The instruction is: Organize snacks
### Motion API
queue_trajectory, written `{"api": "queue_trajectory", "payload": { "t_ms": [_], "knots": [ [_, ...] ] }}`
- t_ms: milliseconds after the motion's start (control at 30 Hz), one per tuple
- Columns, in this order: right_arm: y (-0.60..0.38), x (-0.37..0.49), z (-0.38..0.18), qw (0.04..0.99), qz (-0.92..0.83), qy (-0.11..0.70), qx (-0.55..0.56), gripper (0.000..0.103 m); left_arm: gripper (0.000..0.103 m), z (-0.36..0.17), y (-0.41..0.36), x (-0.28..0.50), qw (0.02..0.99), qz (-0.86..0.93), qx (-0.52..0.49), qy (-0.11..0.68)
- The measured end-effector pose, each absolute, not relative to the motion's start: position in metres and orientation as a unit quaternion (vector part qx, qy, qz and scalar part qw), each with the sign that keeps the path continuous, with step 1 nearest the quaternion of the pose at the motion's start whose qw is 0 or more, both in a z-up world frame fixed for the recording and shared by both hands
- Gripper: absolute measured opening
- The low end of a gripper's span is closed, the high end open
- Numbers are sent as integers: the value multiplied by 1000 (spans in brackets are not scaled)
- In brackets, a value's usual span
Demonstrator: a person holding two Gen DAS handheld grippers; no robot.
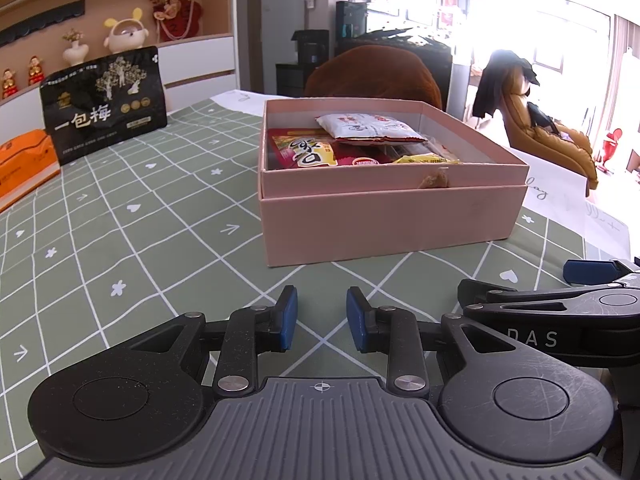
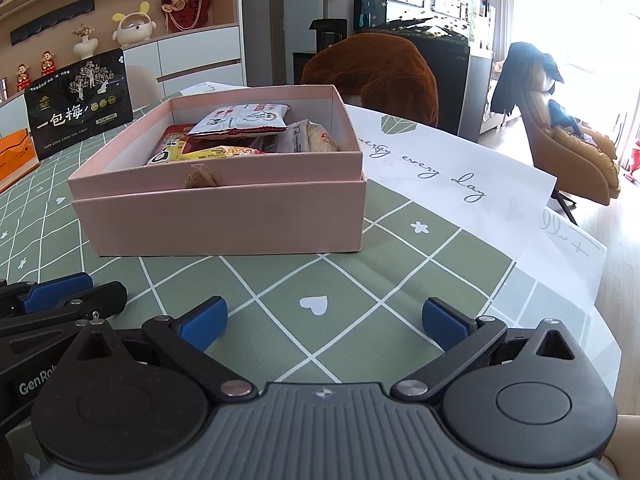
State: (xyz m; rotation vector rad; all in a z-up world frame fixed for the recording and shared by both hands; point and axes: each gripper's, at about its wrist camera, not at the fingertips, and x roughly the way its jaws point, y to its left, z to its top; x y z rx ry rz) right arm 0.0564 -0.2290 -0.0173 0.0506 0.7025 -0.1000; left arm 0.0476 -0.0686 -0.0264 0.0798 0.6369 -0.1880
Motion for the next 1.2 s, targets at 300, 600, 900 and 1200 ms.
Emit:
{"api": "queue_trajectory", "payload": {
  "t_ms": [300, 600, 900, 1200],
  "knots": [
    [-229, 56, -17, 937, -49, 344, 25, 103, 32, -26, -69, 48, 945, -92, 39, 313],
    [-229, 56, -17, 937, -49, 344, 25, 103, 32, -26, -69, 48, 945, -92, 40, 313],
    [-229, 56, -17, 937, -49, 344, 25, 103, 32, -26, -69, 48, 945, -92, 39, 313],
    [-229, 56, -17, 937, -49, 344, 25, 103, 33, -26, -69, 47, 945, -89, 43, 312]
  ]
}}
